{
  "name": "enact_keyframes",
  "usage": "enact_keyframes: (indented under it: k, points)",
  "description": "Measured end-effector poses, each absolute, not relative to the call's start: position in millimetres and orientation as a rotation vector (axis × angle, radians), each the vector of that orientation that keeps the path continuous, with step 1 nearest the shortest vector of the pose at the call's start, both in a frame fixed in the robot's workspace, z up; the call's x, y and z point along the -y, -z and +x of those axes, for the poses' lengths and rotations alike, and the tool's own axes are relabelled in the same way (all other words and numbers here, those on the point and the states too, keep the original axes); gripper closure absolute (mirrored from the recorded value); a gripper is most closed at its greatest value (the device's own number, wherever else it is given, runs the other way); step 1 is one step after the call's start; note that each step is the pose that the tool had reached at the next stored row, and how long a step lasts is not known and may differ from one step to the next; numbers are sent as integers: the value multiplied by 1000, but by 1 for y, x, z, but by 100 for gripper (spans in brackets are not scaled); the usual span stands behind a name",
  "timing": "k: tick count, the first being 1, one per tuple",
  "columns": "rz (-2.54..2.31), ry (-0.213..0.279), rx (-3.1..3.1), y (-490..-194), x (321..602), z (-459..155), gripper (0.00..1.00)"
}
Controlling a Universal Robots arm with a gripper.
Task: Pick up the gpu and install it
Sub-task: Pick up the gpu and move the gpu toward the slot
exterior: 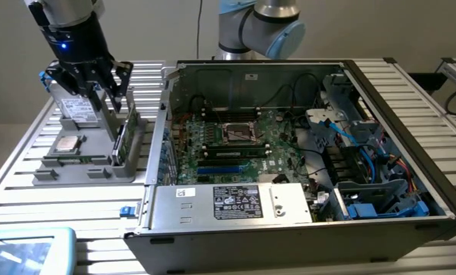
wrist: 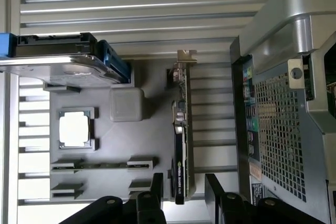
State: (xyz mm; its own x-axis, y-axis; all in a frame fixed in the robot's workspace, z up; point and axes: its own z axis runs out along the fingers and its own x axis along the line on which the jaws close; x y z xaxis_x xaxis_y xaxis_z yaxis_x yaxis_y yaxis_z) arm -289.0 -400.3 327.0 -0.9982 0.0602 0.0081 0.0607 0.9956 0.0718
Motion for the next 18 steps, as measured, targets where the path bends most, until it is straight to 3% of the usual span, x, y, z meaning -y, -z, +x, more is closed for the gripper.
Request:
enact_keyframes:
  k: [18]
  points:
    - [-101, 125, 3131, -295, 401, -289, 55]
